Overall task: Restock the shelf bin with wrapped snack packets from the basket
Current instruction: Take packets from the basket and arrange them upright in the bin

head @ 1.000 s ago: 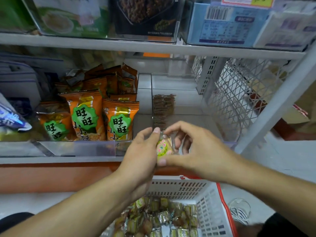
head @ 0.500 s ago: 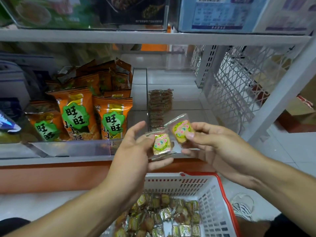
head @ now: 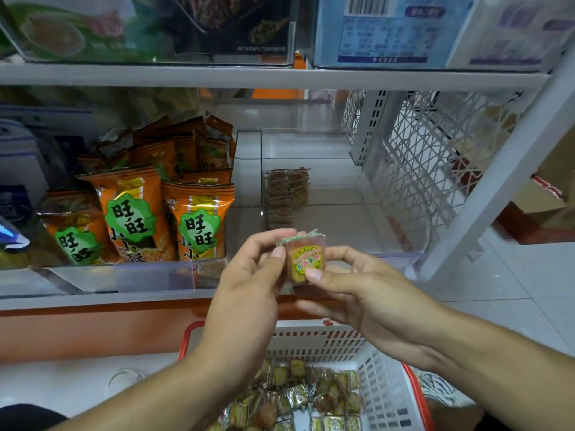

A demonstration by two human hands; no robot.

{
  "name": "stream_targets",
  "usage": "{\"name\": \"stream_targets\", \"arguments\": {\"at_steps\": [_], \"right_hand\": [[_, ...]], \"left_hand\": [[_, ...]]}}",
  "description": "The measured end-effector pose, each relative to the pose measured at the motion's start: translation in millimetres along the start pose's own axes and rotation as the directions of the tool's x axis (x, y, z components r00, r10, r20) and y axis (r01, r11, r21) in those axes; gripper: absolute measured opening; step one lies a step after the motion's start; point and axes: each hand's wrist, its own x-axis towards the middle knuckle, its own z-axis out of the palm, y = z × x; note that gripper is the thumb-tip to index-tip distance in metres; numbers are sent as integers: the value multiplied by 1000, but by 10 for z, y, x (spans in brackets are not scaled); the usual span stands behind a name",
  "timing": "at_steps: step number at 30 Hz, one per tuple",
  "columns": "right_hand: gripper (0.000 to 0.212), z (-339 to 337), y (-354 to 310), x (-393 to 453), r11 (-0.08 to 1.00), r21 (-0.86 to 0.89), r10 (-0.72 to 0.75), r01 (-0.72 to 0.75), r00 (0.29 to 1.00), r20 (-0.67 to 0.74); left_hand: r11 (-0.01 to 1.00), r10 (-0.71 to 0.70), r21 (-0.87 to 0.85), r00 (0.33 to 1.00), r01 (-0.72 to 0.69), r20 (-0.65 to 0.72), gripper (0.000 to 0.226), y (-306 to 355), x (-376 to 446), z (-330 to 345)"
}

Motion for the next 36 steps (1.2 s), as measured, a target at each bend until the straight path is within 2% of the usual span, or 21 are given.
{"name": "stream_targets", "arguments": {"at_steps": [3,5,6,7,8,9,11,14,17,21,22,25,27,30,34,36], "right_hand": [[42,-11,-86,76,996,-30,-85,85,996,-15],[33,-55,-200,150,955,-179,-258,238,961,-95],[33,-105,-272,215,875,-373,-380,309,916,-131],[35,-157,-354,303,723,-612,-490,320,862,-129],[35,-203,-440,414,536,-797,-561,278,823,-91],[32,-265,-514,561,380,-899,-589,218,807,-53],[30,-397,-610,925,184,-977,-552,106,834,-14],[30,-493,-622,1480,41,-999,-431,12,902,-6],[35,-475,-567,1861,31,-1000,-414,1,910,-12],[75,-403,-530,2091,175,-983,-493,47,869,-46],[76,-392,-526,2130,179,-982,-489,52,871,-43],[63,-353,-546,2201,19,-999,-393,46,919,35],[67,-342,-584,2227,18,-999,-336,27,942,19],[69,-350,-583,2240,68,-998,-347,16,938,-9],[63,-317,-548,2279,-24,-1000,-315,-3,949,5],[61,-333,-594,2281,-1,-999,-327,-35,945,-33]], "left_hand": [[945,206,263,978,-194,-18,29,34,12,-8],[856,338,418,941,-305,-5,34,56,50,-20],[804,382,488,924,-338,12,38,55,78,-26],[759,395,553,918,-343,26,43,50,115,-27],[728,376,608,926,-317,32,49,49,158,-26],[712,328,650,944,-267,29,57,47,203,-25],[709,197,689,980,-149,9,75,44,286,-25],[729,76,683,997,-53,-3,89,14,378,-20],[726,77,685,997,-60,5,94,-21,419,-20],[732,114,673,993,-106,32,95,-29,444,-65],[733,114,671,993,-111,40,95,-40,455,-83],[723,108,679,992,-126,69,98,-50,460,-126],[723,94,680,992,-124,81,100,-49,458,-142],[715,91,687,992,-127,89,102,-56,463,-154],[713,105,685,988,-152,110,103,-65,475,-178],[712,104,686,988,-153,112,104,-73,484,-184]]}}
